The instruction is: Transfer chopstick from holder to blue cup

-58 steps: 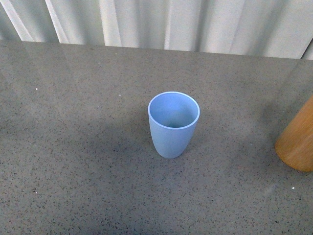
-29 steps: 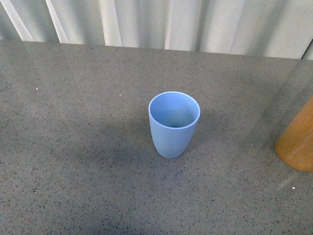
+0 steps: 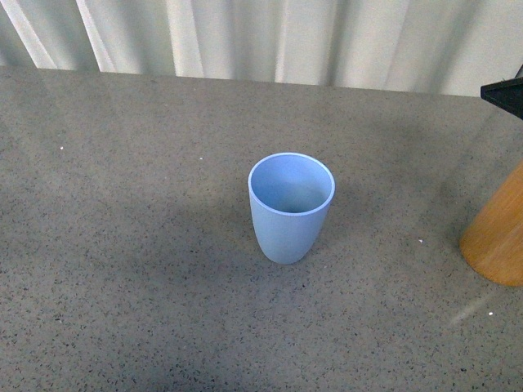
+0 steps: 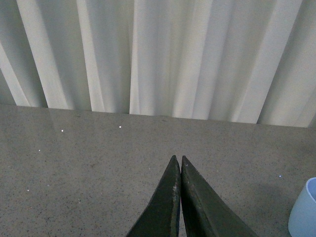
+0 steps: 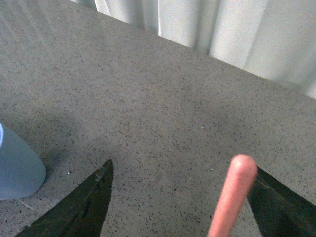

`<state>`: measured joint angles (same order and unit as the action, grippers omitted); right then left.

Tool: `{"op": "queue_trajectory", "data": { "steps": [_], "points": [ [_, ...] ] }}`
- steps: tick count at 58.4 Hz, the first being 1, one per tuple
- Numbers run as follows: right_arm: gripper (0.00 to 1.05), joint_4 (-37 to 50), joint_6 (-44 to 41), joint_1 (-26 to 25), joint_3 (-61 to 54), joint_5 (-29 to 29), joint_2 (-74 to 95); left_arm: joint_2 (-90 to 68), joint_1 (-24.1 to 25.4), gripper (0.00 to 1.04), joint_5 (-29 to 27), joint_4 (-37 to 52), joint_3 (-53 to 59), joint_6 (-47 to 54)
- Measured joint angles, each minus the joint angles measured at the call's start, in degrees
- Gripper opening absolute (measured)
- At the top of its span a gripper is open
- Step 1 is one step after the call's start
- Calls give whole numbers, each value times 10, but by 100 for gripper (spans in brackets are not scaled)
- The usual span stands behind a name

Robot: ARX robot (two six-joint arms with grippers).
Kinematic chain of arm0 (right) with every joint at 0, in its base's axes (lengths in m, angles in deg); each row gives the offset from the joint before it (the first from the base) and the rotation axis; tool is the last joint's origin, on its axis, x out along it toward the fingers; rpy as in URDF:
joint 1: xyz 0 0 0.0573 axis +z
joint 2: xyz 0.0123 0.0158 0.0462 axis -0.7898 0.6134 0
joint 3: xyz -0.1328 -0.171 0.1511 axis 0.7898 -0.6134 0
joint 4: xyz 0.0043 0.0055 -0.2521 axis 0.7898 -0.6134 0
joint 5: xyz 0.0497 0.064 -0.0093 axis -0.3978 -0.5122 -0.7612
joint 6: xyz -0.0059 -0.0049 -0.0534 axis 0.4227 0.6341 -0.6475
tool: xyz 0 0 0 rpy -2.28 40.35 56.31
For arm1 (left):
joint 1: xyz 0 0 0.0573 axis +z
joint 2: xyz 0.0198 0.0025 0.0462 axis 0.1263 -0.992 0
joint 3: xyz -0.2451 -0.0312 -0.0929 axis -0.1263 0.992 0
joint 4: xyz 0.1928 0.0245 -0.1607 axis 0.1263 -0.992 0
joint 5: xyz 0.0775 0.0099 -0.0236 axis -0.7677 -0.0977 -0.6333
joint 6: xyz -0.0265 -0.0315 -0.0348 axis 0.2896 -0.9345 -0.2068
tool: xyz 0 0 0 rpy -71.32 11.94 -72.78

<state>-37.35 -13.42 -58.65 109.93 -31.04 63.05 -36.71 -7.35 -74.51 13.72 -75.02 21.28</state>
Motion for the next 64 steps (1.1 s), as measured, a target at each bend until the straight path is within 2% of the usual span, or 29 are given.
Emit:
{"op": "queue_trajectory", "data": {
  "steps": [3,8,13,23,32,43,52,58,64],
  "points": [
    [61,-2,1,2,-1,5,-4,9,0,4,0,-10,0,0],
    [42,-18,2,-1,-1,11,-9,27,0,4,0,-27,0,0],
    [28,-29,3,-7,-1,11,-9,39,0,4,0,-40,0,0],
    [3,-42,7,-19,-1,4,-12,60,0,4,0,-60,0,0],
    [3,-64,9,-33,-1,-11,-36,146,0,4,0,-159,0,1],
    [3,-90,20,-65,8,-30,-97,159,0,4,0,-163,0,1],
    [3,-63,52,-82,38,-27,-153,159,0,4,0,-163,0,1],
    [3,-21,92,-63,54,-3,-185,159,0,4,0,-163,0,1],
    [3,12,128,-7,49,23,-196,159,0,4,0,-163,0,1]
  ]
}}
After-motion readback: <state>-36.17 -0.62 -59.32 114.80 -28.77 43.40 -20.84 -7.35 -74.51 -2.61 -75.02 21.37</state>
